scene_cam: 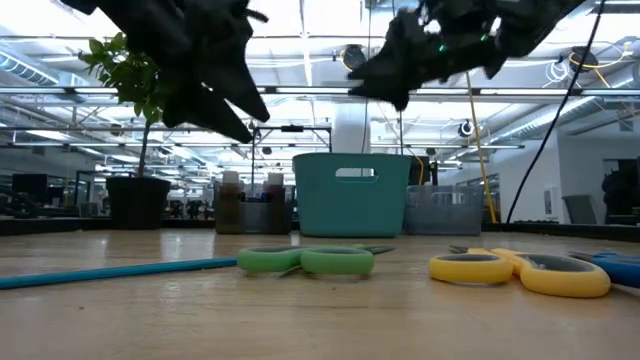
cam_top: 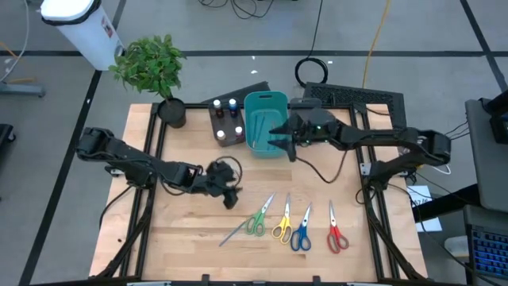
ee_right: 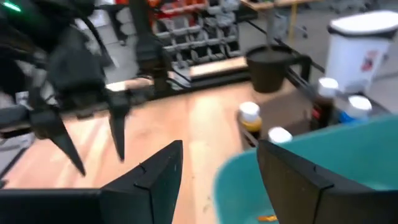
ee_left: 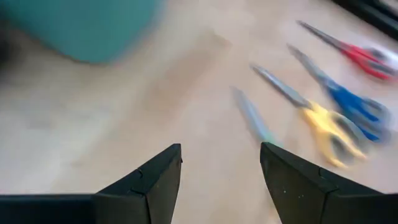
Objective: Pick & Place Paint Supplies
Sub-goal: Put the blue paint brush into the blue bin
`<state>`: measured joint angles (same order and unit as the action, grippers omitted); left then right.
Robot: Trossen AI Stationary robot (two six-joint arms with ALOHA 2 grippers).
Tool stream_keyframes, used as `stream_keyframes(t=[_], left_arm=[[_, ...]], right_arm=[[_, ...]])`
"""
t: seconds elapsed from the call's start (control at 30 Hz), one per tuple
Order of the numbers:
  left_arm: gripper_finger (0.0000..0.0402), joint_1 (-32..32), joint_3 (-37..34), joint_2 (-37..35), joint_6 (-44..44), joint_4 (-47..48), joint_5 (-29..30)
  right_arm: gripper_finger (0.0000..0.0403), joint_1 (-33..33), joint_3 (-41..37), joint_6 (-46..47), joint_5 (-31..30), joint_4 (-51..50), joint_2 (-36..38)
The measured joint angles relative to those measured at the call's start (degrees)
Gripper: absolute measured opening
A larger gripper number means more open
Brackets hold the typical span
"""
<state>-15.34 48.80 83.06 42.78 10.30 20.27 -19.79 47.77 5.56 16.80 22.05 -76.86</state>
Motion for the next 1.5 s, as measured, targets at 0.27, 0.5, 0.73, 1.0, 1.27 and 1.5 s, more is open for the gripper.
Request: stream_keyframes(t=[0.27,0.5,0.73,1.0,1.27,1.5], left_arm=[[0.0223,-5.6,0.0,10.9,-2.4,-7.3,-11.6],[0.0223,-10.3,0.0,19.9,-1.7,-16.8,-16.3],[0.0223,-12.8,0.5,23.3,0.5,-16.7,-10.1],[0.0223,-13.0,0.7,24.9,9.4,-10.4,-6.7],[0.0222,-12.8,0.8,24.9,15.6,-6.2,-4.0],[0.0223,-13.0,0.2,24.2,9.5,-8.8,-4.1]], right_arm=[[0.0184,6.3,0.0,-3.3,-0.1,-6.4,7.7],[0.0170,11.3,-5.2,-3.3,-0.2,-8.1,11.8],[0.0157,16.0,-11.9,-2.8,-6.1,-2.9,15.4],[0.0153,20.3,-17.9,-2.8,-13.0,5.5,18.0],[0.0150,21.0,-19.1,-3.3,-14.0,8.3,19.6],[0.0150,21.0,-19.1,-3.3,-14.0,8.1,19.7]])
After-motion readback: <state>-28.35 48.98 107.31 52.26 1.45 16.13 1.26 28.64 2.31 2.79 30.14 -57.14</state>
